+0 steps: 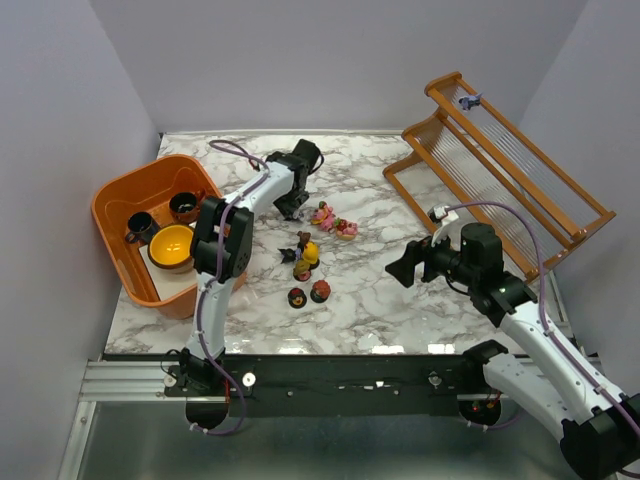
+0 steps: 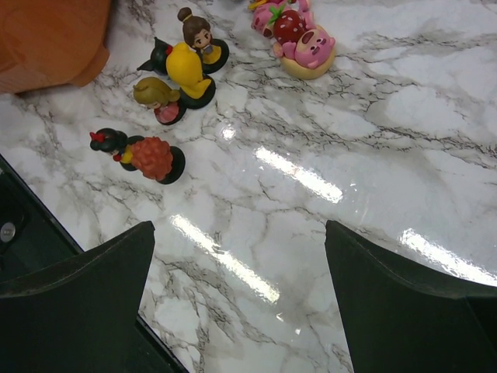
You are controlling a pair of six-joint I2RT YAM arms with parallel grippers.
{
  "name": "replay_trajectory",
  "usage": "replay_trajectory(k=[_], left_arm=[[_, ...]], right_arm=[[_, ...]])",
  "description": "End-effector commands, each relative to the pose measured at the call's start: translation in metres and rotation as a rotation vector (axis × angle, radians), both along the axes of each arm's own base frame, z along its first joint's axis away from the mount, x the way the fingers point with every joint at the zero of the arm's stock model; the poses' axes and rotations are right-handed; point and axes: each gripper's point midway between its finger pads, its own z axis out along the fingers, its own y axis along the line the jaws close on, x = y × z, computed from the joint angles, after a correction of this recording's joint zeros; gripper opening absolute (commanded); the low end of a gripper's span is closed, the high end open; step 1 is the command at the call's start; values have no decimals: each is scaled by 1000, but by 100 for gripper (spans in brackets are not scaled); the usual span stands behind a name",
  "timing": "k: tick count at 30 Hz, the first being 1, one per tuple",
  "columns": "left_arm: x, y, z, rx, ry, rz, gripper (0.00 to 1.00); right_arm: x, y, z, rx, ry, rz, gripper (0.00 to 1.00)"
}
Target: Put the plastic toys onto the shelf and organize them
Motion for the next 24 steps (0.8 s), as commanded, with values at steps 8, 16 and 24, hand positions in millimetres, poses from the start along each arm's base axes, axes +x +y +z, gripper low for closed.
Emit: replay_trajectory(k=[8, 16, 24], left_arm=[[13, 14, 93, 187, -323, -261, 28], [-10, -13, 144, 304, -547, -553, 28], [-57, -63, 194, 412, -854, -913, 28]], right_arm=[[-4, 7, 23, 35, 3, 31, 97], [0, 16, 45, 87, 40, 30, 97], [13, 28, 78, 152, 53, 33, 97]])
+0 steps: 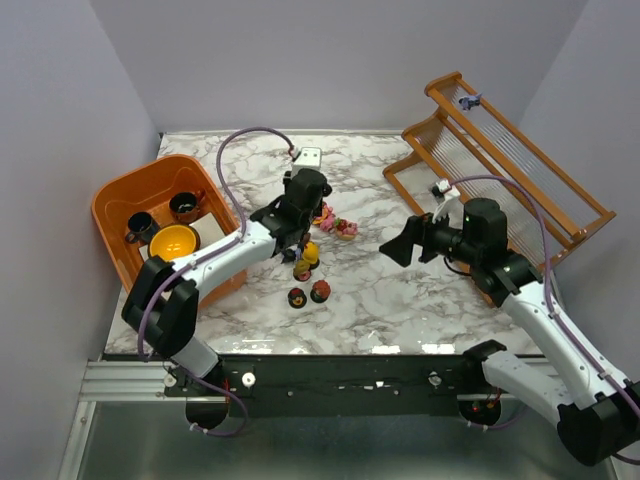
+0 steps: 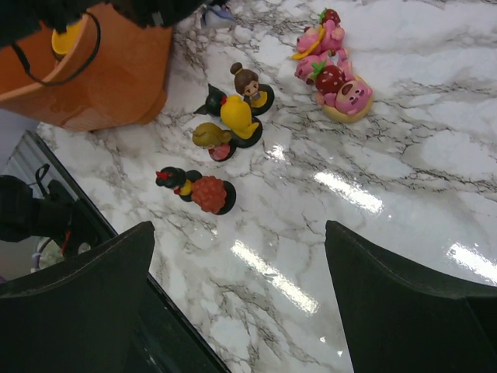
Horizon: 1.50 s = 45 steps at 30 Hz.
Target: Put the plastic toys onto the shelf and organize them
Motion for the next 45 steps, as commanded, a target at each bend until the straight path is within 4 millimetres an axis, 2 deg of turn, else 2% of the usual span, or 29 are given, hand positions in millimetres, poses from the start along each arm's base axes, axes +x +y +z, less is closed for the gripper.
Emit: replay_trajectory(k=[1, 11, 16, 21, 24, 31, 40, 45], left_arm=[[-13, -29, 64, 28, -276, -222, 28], [-75, -75, 92, 40, -432, -551, 28], [-102, -95, 102, 90, -484, -652, 29], [-125, -117, 113, 149, -548, -736, 29], [-134, -128, 117, 162, -566, -770, 30], [-146, -147, 121, 186, -598, -809, 30], [-151, -162, 121, 183, -604, -850, 30], [-150, -167, 118, 186, -602, -856, 30]], right_arm=[[3, 8, 27, 50, 8, 5, 97], [16, 8, 53, 71, 37, -53, 96], [20, 6, 70, 86, 37, -88, 96], [24, 3, 77, 59, 24, -98, 94], [25, 3, 82, 55, 14, -87, 89], [26, 9, 77, 52, 45, -55, 79], [23, 22, 62, 59, 87, 37, 66], [18, 28, 56, 55, 114, 96, 61]])
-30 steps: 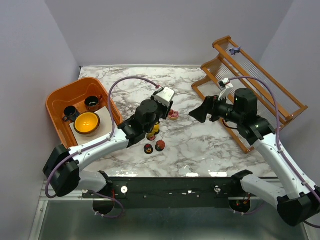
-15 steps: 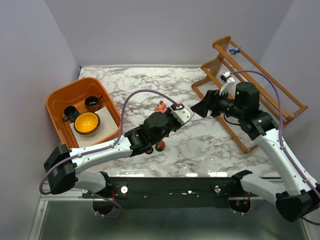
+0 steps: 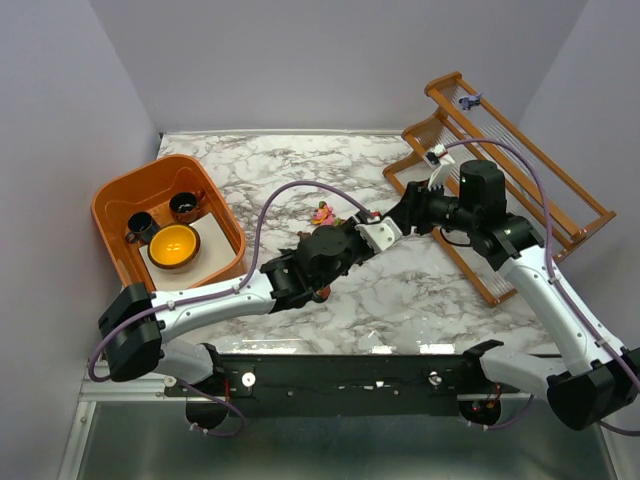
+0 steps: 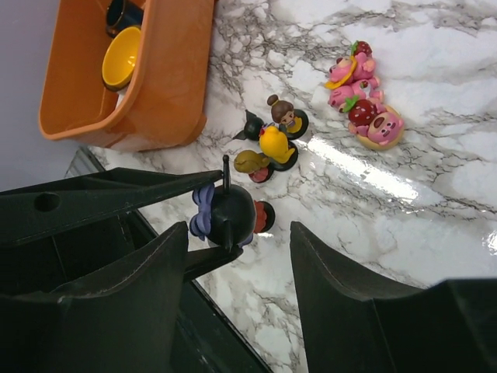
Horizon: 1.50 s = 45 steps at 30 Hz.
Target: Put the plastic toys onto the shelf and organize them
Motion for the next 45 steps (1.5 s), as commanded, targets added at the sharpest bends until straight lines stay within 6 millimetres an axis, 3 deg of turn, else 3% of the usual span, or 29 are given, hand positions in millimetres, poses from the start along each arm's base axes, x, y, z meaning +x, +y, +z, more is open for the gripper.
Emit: replay_trajectory(k=[1, 9, 12, 20, 24, 25, 28, 29, 32, 38, 39, 41, 42, 44, 45], left_arm=[[-1, -12, 23, -51, -41, -23, 30], [0, -17, 24, -56, -45, -30, 30], [-1, -18, 26, -61, -46, -41, 30], [-3, -15, 24, -69, -46, -39, 30], [-4, -11, 27, -82, -51, -35, 32], [-4, -10, 25, -82, -50, -33, 34], [-5, -6, 27, -102, -45, -25, 54], [-5, -5, 28, -113, -40, -16, 71], [-4, 4, 31, -135, -30, 0, 99], [-1, 37, 33, -215, 34, 47, 99], [3, 49, 41, -242, 30, 69, 99], [7, 63, 32, -260, 64, 96, 99], [7, 73, 37, -286, 64, 105, 99], [20, 94, 24, -301, 109, 156, 99], [22, 105, 28, -328, 114, 173, 99]], right_arm=[[-9, 7, -4, 2, 29, 86, 60], [-11, 3, -24, -46, 62, 97, 51], [-10, 2, -29, -59, 64, 91, 42], [-8, -2, -29, -93, 35, 94, 3], [-7, -5, -22, -116, -11, 97, 1], [-7, -6, -20, -119, -17, 96, 1], [-5, -9, -14, -138, -53, 90, 1], [-3, -11, -12, -146, -61, 81, 1], [3, -20, -2, -186, -119, 44, 1], [20, -42, 22, -304, -230, -45, 1], [23, -47, 25, -344, -269, -44, 1], [31, -58, 31, -393, -303, -93, 1], [35, -64, 39, -421, -342, -107, 1], [42, -75, 46, -471, -372, -146, 1], [47, -81, 54, -500, -405, -160, 1]])
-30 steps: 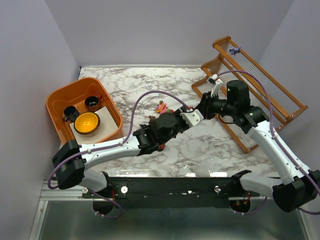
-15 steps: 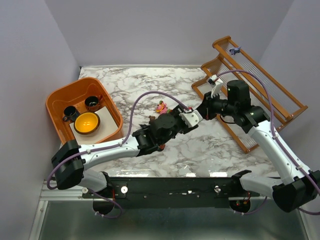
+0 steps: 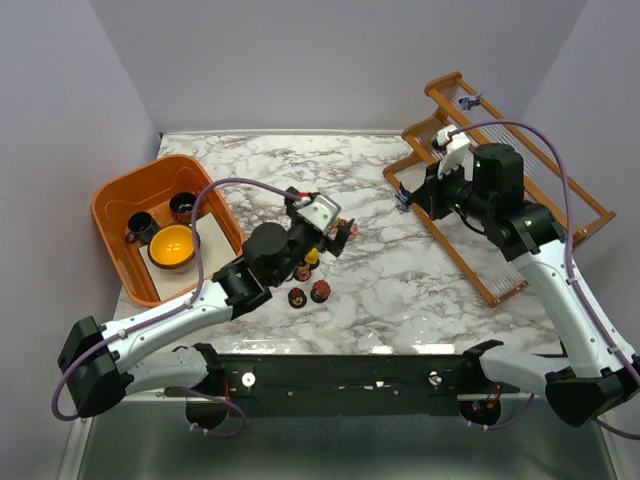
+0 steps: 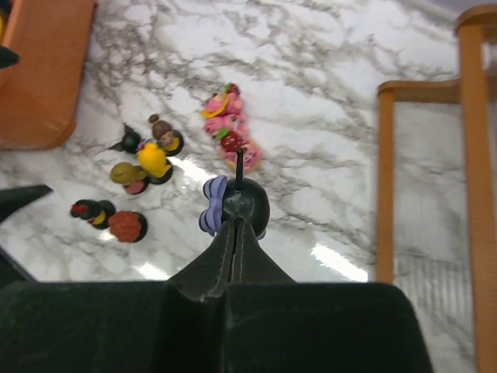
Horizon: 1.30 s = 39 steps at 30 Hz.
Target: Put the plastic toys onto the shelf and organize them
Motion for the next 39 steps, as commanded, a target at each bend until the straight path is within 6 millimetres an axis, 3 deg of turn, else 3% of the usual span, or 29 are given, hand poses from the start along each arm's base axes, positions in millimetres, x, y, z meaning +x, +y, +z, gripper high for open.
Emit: replay_trajectory(k=[1, 5, 9, 15, 21, 25, 29, 39], left_arm=[[23, 51, -11, -104, 98, 97, 99], [42, 94, -13, -152, 113, 231, 99], [46, 109, -1, -165, 95, 261, 99], [53, 128, -8, -112, 49, 359, 99], [55, 132, -10, -101, 32, 379, 99], [57, 133, -14, -87, 28, 386, 99], [59, 133, -18, -76, 28, 395, 99], [61, 131, -23, -63, 32, 391, 99]], right_arm=[[23, -44, 32, -180, -166, -134, 1], [38, -68, 56, -222, -253, -196, 1], [53, -104, 75, -248, -329, -253, 1], [74, -131, 96, -255, -395, -266, 1], [98, -160, 107, -239, -402, -269, 1], [104, -180, 126, -203, -416, -254, 1], [109, -189, 130, -179, -425, -222, 1], [120, -205, 112, -104, -374, -160, 1]])
